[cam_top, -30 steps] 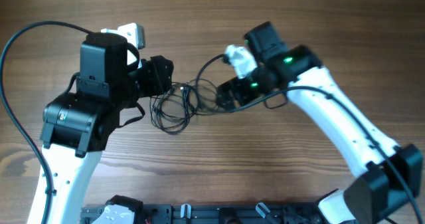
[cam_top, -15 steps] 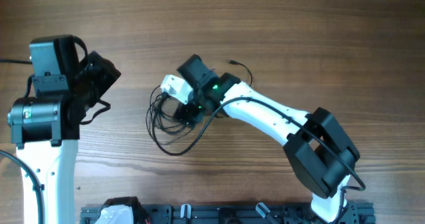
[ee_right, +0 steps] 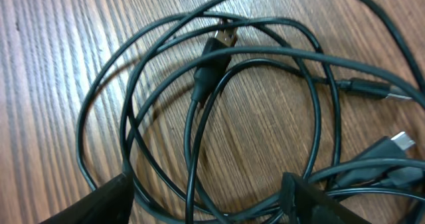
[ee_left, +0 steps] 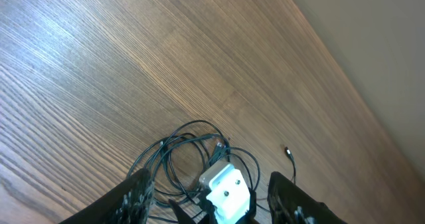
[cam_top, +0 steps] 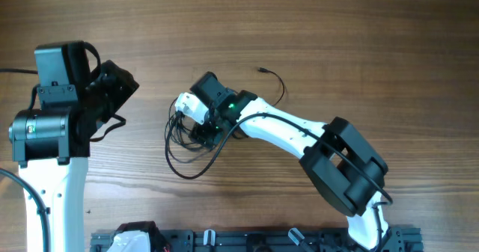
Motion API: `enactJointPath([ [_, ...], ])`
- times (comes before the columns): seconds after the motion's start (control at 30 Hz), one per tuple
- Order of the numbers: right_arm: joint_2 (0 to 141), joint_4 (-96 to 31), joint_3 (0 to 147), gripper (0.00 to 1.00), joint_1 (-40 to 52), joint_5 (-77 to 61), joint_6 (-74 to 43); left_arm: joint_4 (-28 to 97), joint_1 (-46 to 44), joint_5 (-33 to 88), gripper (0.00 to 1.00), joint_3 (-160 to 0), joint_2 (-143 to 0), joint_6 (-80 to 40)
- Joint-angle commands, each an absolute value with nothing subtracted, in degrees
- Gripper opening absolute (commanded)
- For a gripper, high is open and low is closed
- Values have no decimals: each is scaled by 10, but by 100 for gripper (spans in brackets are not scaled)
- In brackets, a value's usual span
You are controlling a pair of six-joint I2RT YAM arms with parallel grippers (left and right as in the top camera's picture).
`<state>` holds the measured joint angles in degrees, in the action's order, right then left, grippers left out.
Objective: Untangle cables
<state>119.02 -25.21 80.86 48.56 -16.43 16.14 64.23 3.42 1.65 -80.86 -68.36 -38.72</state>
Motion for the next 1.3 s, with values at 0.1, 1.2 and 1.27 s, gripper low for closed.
enactJointPath([
  [0.1, 1233, -263, 809, 44, 483, -159, 143, 644, 37, 34, 57, -818, -684, -395],
  [1.2, 815, -228, 984, 4, 483, 116, 75, 666, -64, 184, 27, -818, -694, -222],
  [1.27, 805, -226, 984, 4, 483, 116, 75, 663, -76, 184, 48, -818, -707, -222],
])
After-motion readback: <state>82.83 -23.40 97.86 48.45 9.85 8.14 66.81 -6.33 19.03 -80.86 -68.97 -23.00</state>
